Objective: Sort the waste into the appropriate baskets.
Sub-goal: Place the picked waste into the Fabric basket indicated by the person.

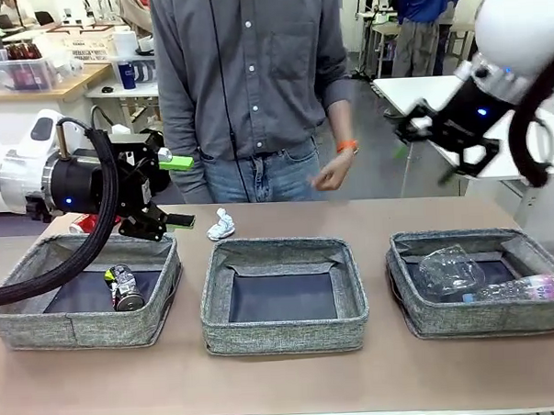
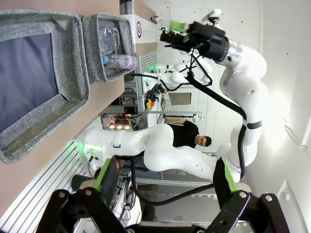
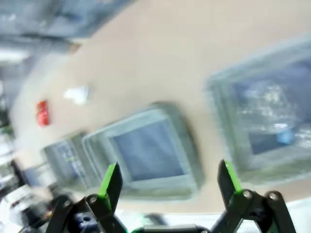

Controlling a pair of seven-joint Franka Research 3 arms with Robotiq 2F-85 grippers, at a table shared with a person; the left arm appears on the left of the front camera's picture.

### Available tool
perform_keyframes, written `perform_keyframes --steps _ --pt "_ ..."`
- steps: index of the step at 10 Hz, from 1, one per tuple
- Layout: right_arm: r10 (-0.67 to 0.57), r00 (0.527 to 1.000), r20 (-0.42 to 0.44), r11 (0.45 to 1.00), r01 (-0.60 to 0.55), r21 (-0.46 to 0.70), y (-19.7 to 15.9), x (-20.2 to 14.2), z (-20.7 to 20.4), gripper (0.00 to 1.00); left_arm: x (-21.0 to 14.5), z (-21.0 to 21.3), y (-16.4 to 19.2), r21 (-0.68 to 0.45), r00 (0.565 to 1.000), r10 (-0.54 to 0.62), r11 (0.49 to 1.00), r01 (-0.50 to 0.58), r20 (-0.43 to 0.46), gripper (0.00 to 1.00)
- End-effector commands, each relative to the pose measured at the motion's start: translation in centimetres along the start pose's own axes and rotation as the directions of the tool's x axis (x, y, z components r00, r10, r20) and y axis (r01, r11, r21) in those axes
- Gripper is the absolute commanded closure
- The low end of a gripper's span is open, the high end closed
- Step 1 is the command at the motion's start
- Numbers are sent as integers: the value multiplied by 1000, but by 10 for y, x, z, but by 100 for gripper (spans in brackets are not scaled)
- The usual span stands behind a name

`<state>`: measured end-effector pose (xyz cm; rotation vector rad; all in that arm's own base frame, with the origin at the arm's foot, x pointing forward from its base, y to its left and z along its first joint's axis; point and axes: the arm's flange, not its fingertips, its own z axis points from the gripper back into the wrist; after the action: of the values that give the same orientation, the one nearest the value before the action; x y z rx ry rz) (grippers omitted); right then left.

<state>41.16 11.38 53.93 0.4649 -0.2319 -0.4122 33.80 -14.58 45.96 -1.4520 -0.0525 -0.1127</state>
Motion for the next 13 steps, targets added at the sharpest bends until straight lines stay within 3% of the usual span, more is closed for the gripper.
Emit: perform_keyframes --steps 1,2,4,5,6,7,8,9,10,11,12,13 --pt "106 977 -184 934 -35 355 29 6 -18 0 0 -1 -3 -5 1000 9 1000 -9 8 0" --pt "132 951 -278 898 4 439 46 4 -31 0 0 -1 -3 -5 1000 9 1000 -9 8 0" --pt "185 845 -502 783 182 594 47 4 -47 0 0 -1 -3 -5 1000 9 1000 -9 8 0" --pt "286 735 -614 666 308 679 33 6 -48 0 0 -1 -3 -5 1000 9 1000 -9 8 0" --pt "260 709 -656 715 315 624 17 4 -49 0 0 -1 -3 -5 1000 9 1000 -9 8 0" --pt "252 701 -667 720 325 614 3 -2 -49 0 0 -1 -3 -5 1000 9 1000 -9 8 0" --pt "251 726 -641 769 253 587 0 -13 -51 0 0 -1 -3 -5 1000 9 1000 -9 8 0" --pt "237 784 -574 851 117 512 5 -26 -55 0 0 -1 -3 -5 1000 9 1000 -9 8 0" --pt "256 843 -472 900 -31 434 11 -38 -61 0 0 -1 -3 -5 1000 9 1000 -9 8 0" --pt "304 886 -351 886 -127 446 20 -48 -64 0 0 -1 -3 -5 1000 9 1000 -9 8 0" --pt "268 906 -328 891 -103 442 24 -48 -66 0 0 -1 -3 -5 1000 9 1000 -9 8 0" --pt "299 813 -499 871 -18 491 7 -29 -63 0 0 -1 -3 -5 1000 9 1000 -9 8 0"
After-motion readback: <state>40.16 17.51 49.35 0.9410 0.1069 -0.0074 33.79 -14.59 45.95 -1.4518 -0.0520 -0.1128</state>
